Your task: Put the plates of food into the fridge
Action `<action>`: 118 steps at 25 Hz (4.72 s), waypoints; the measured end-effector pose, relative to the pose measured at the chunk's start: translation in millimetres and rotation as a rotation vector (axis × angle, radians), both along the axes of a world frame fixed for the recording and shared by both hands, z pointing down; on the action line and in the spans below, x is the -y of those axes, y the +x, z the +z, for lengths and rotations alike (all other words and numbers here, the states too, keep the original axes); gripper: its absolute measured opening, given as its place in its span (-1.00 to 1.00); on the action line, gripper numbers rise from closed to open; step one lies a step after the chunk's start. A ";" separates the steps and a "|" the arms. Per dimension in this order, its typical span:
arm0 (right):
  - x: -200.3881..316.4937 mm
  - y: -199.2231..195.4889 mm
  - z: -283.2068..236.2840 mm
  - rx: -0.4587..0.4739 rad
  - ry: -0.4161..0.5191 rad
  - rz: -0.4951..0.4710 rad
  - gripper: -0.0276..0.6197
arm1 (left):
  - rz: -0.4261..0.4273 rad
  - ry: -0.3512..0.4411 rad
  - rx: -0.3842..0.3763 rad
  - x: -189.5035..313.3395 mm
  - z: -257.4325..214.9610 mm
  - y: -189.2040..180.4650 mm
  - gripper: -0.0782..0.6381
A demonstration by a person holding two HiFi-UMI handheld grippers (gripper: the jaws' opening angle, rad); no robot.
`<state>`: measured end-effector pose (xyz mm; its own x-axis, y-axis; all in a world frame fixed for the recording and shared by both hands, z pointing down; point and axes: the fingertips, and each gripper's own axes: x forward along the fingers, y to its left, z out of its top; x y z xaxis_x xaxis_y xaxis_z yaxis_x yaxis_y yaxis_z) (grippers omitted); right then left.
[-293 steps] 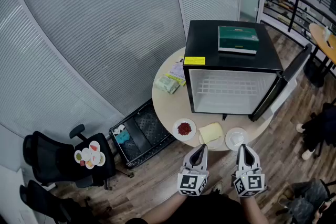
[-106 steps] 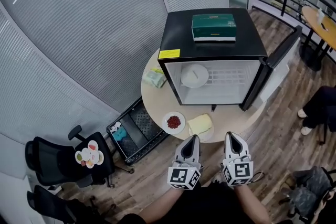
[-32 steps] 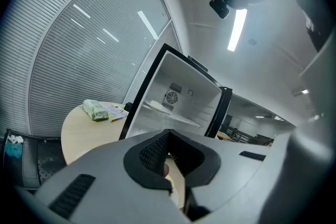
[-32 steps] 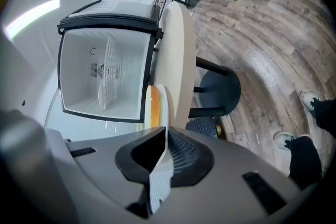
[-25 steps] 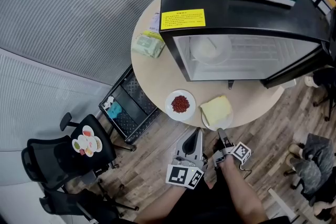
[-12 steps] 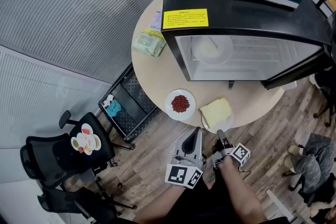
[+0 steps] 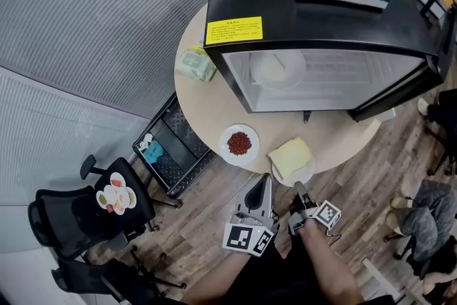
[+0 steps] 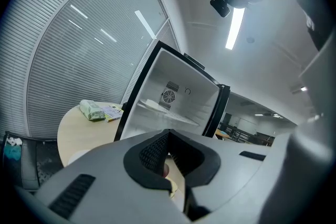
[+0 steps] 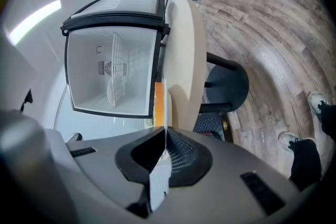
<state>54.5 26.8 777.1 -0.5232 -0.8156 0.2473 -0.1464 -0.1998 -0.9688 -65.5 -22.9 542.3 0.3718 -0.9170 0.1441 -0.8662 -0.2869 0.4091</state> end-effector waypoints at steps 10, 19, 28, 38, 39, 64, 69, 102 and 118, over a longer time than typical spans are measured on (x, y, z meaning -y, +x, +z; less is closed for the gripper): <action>-1.0 25.6 -51.4 0.050 0.051 0.000 -0.87 | 0.004 0.044 0.017 -7.0 -26.5 15.4 -0.77; 22.9 56.5 -132.7 0.051 0.105 0.041 -0.87 | 0.015 0.118 0.030 3.4 -74.3 32.6 -0.77; 94.3 90.0 -219.8 0.031 0.172 0.119 -0.87 | 0.032 0.179 0.033 32.7 -120.1 40.8 -0.77; 191.9 107.7 -245.0 0.022 0.193 0.191 -0.87 | 0.057 0.182 0.040 59.1 -128.8 48.5 -0.77; 198.5 107.8 -242.9 0.021 0.190 0.193 -0.87 | 0.057 0.180 0.040 61.4 -128.4 47.6 -0.77; 255.7 102.6 -208.2 0.046 0.100 0.211 -0.87 | 0.044 0.141 0.045 85.5 -112.8 46.2 -0.77; 262.9 101.7 -207.4 0.069 0.098 0.216 -0.87 | 0.037 0.134 0.045 82.0 -111.1 41.9 -0.77; 106.5 90.8 -305.4 -1.106 0.687 -0.060 -0.89 | 0.042 0.116 0.078 36.3 -107.0 41.9 -0.77; 17.3 93.9 -315.4 -1.172 0.722 -0.039 -0.89 | 0.093 0.145 0.087 -37.1 -101.9 78.4 -0.77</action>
